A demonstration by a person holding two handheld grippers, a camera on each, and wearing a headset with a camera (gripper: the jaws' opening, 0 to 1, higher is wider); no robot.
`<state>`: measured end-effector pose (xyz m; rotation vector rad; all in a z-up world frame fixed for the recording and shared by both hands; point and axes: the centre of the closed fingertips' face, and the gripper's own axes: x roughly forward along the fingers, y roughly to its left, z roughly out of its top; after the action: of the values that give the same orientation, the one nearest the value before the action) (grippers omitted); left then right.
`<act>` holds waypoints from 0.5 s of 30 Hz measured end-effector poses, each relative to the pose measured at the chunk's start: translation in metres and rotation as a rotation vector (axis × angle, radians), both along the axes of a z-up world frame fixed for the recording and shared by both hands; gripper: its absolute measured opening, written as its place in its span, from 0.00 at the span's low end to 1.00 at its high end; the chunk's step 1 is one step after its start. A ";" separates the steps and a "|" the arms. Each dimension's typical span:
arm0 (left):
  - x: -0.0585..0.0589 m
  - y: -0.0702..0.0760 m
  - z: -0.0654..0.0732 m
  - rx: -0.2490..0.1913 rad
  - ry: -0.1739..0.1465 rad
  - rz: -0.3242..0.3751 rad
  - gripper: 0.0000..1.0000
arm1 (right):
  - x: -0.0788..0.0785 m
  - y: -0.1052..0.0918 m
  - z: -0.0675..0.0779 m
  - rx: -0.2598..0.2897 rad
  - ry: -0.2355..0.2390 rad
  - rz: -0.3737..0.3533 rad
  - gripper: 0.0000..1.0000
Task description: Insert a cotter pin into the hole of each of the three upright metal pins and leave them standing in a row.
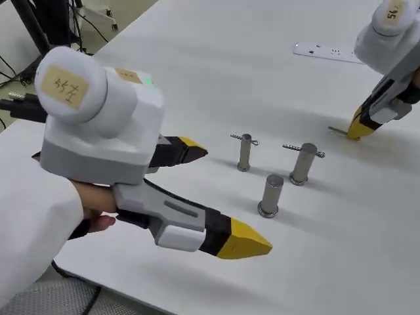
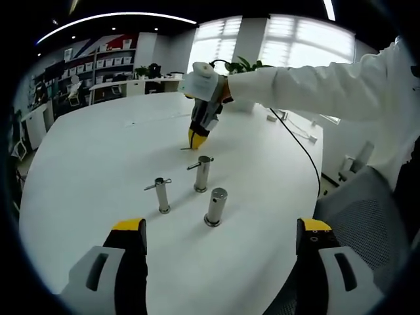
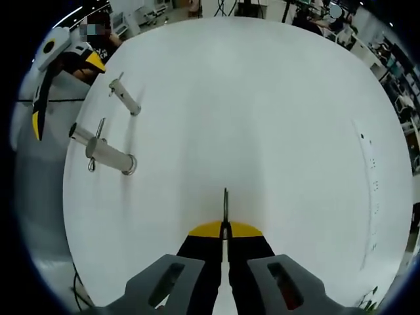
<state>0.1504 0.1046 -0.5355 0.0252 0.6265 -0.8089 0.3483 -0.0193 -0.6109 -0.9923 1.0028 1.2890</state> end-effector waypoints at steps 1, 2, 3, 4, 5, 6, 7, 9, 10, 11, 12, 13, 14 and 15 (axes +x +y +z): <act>0.001 0.000 0.001 -0.002 -0.001 0.003 0.93 | -0.003 0.000 0.003 0.003 -0.006 0.011 0.00; 0.001 0.001 0.002 -0.003 -0.004 0.010 0.92 | -0.005 0.001 0.005 0.009 -0.014 0.016 0.00; 0.002 0.002 0.002 -0.001 -0.011 0.008 0.91 | -0.002 0.001 0.006 0.013 -0.019 0.016 0.00; 0.002 0.002 0.003 0.001 -0.018 0.005 0.91 | -0.003 0.001 0.008 0.022 -0.027 0.021 0.00; 0.002 0.002 0.004 -0.001 -0.017 0.008 0.91 | -0.004 0.002 0.009 0.030 -0.033 0.028 0.00; 0.002 0.001 0.005 -0.008 -0.016 0.014 0.92 | -0.006 0.002 0.011 0.036 -0.042 0.035 0.00; 0.002 0.002 0.005 -0.007 -0.016 0.016 0.92 | -0.013 0.001 0.014 0.040 -0.052 0.039 0.00; 0.003 0.003 0.005 0.002 -0.018 0.019 0.92 | -0.015 -0.001 0.018 0.051 -0.077 0.053 0.00; 0.003 0.003 0.004 0.003 -0.018 0.019 0.92 | -0.017 -0.001 0.021 0.063 -0.087 0.057 0.00; 0.003 0.003 0.004 0.003 -0.017 0.020 0.91 | -0.017 -0.002 0.023 0.070 -0.093 0.057 0.00; 0.003 0.003 0.004 0.001 -0.017 0.021 0.91 | -0.018 -0.002 0.024 0.073 -0.097 0.056 0.00; 0.003 0.003 0.004 -0.002 -0.017 0.023 0.91 | -0.023 -0.003 0.028 0.083 -0.113 0.056 0.00; 0.003 0.003 0.004 -0.004 -0.017 0.023 0.90 | -0.027 -0.004 0.030 0.087 -0.123 0.057 0.00; 0.003 0.003 0.005 -0.007 -0.017 0.028 0.90 | -0.027 -0.004 0.033 0.099 -0.137 0.053 0.00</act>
<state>0.1533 0.1075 -0.5310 0.0169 0.6071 -0.7834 0.3214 -0.0235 -0.5778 -1.0222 0.8056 1.2841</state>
